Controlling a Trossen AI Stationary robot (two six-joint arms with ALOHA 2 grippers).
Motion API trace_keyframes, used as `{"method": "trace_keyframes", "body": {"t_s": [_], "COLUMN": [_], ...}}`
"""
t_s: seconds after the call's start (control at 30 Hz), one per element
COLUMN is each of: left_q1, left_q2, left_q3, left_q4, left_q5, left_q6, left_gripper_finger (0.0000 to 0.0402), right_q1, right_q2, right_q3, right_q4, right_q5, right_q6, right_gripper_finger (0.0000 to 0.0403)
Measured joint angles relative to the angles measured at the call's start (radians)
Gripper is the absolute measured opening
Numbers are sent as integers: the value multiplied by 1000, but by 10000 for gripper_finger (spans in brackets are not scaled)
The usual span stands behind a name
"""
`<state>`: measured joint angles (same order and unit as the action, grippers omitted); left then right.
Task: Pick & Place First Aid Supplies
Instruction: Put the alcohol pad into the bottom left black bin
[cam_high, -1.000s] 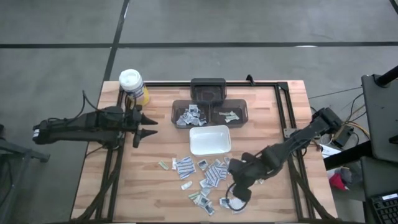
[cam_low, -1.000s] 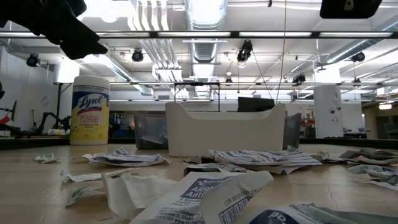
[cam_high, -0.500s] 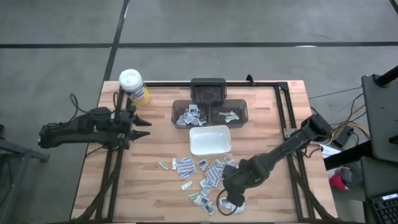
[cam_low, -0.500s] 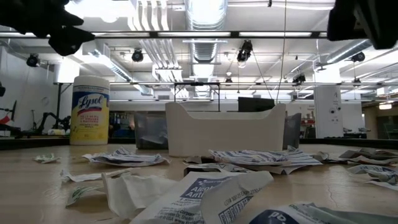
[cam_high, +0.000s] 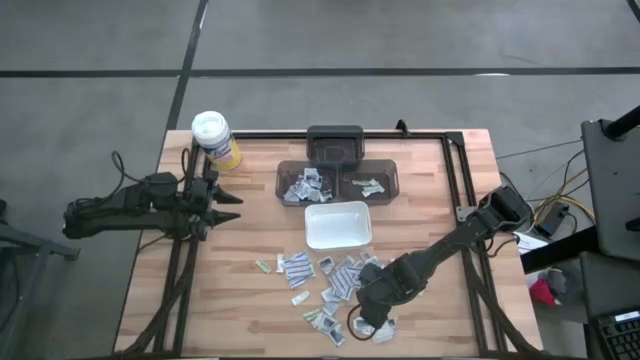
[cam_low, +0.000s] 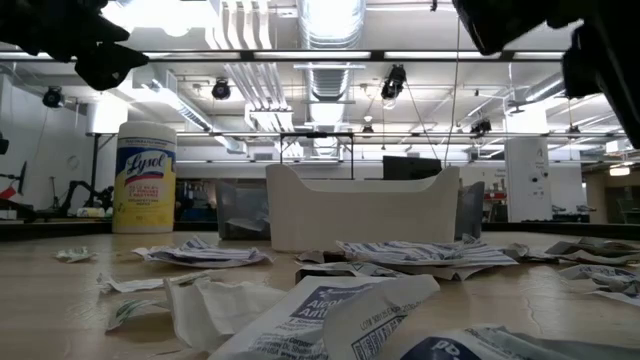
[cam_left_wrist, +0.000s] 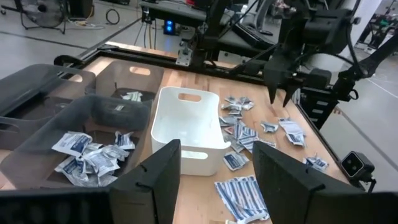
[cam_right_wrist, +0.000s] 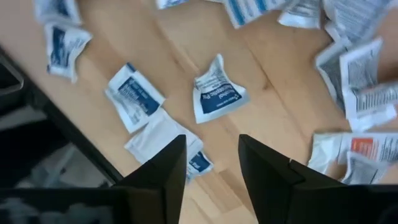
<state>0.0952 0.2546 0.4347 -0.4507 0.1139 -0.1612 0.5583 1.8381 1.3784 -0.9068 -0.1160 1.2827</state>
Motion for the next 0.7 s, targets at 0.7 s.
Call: {"method": "trace_keyframes", "body": {"t_s": [0.7], "left_q1": [0], "left_q2": [0], "left_q3": [0], "left_q4": [-4], "left_q5": [16], "left_q6": [8], "left_gripper_finger": [193], "right_q1": [0], "right_q2": [128], "right_q3": [-5], "right_q4": [53], "right_q5": [-42], "right_q6": [513], "right_gripper_finger": [137]}}
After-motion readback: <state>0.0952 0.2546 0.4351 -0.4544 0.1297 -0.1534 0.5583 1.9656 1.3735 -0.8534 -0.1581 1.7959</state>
